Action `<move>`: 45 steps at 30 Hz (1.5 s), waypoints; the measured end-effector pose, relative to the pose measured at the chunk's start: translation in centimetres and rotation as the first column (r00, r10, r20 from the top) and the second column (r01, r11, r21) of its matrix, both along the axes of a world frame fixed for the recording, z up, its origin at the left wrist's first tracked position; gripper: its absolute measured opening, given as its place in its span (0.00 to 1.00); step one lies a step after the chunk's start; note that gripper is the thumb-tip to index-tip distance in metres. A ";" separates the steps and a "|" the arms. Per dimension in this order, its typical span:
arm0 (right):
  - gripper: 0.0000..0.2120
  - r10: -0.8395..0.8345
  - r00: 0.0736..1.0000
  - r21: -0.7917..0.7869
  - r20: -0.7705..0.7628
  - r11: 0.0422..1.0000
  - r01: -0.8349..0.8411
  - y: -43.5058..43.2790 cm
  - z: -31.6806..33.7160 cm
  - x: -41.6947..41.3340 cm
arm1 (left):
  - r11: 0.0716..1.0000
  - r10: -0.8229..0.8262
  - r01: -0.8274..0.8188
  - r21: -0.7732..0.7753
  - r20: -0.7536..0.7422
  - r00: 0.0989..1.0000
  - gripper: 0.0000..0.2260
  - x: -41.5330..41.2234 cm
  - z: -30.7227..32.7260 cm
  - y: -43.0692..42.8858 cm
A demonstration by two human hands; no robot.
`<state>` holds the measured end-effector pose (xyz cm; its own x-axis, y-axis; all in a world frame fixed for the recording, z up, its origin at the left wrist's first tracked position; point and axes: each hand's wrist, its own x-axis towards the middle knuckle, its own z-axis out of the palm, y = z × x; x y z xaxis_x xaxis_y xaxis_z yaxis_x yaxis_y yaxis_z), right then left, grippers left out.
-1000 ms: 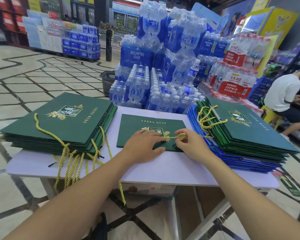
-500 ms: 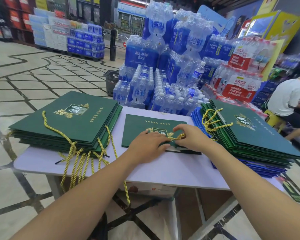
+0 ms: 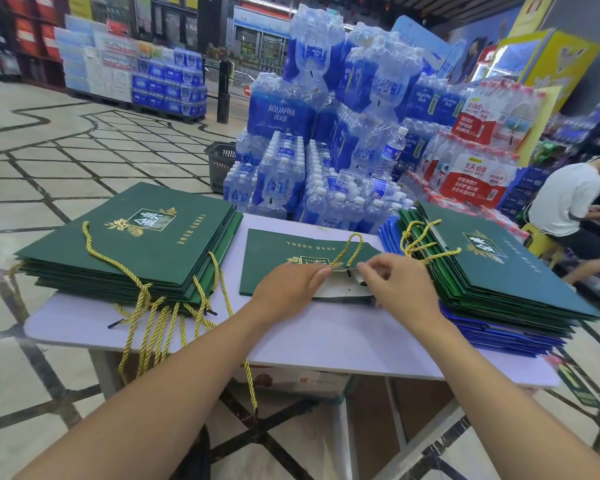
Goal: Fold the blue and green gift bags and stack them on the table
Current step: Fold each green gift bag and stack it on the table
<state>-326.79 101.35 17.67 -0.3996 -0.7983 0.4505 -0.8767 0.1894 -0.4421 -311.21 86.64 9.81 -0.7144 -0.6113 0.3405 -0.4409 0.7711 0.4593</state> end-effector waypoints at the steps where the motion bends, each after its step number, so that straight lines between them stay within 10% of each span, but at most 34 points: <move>1: 0.06 -0.015 0.999 0.107 0.037 0.994 0.011 0.1 -0.2 0.6 | 1.000 0.003 -0.003 0.000 -0.005 1.000 0.23 0.0 0.1 0.0; 9: 0.09 -0.043 0.856 0.106 0.516 0.994 -0.013 -2.0 -2.5 2.6 | 1.000 -0.016 0.017 0.014 -0.013 1.000 0.31 0.0 0.1 0.2; 20: 0.15 -0.108 0.691 0.230 0.715 0.969 -0.086 -1.4 -1.6 3.7 | 0.999 0.007 -0.003 0.049 -0.076 0.997 0.21 0.1 0.0 -0.2; 25: 0.21 -0.086 0.972 0.081 0.217 0.994 0.070 -1.9 -0.4 2.5 | 0.998 -0.052 0.051 -0.020 -0.049 0.997 0.20 0.2 0.0 -0.1; 31: 0.18 -0.278 0.941 0.316 -0.195 0.890 0.328 -3.6 0.2 -0.2 | 0.995 -0.074 0.075 -0.073 0.019 0.997 0.18 0.4 0.4 0.3; 42: 0.11 -0.168 0.982 0.179 0.088 0.972 0.151 -6.3 2.4 -2.9 | 0.990 -0.064 0.072 -0.122 0.070 0.996 0.18 0.3 0.4 0.4; 45: 0.06 -0.055 0.843 0.152 0.536 0.988 -0.032 -7.2 2.9 -2.2 | 0.989 -0.029 0.043 -0.140 0.103 0.994 0.20 0.4 0.7 1.1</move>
<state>-328.96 94.16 20.55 -0.5535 -0.8319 0.0391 -0.5070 0.2994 -0.8083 -310.81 87.75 10.48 -0.7699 -0.5352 0.3477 -0.4500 0.8415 0.2988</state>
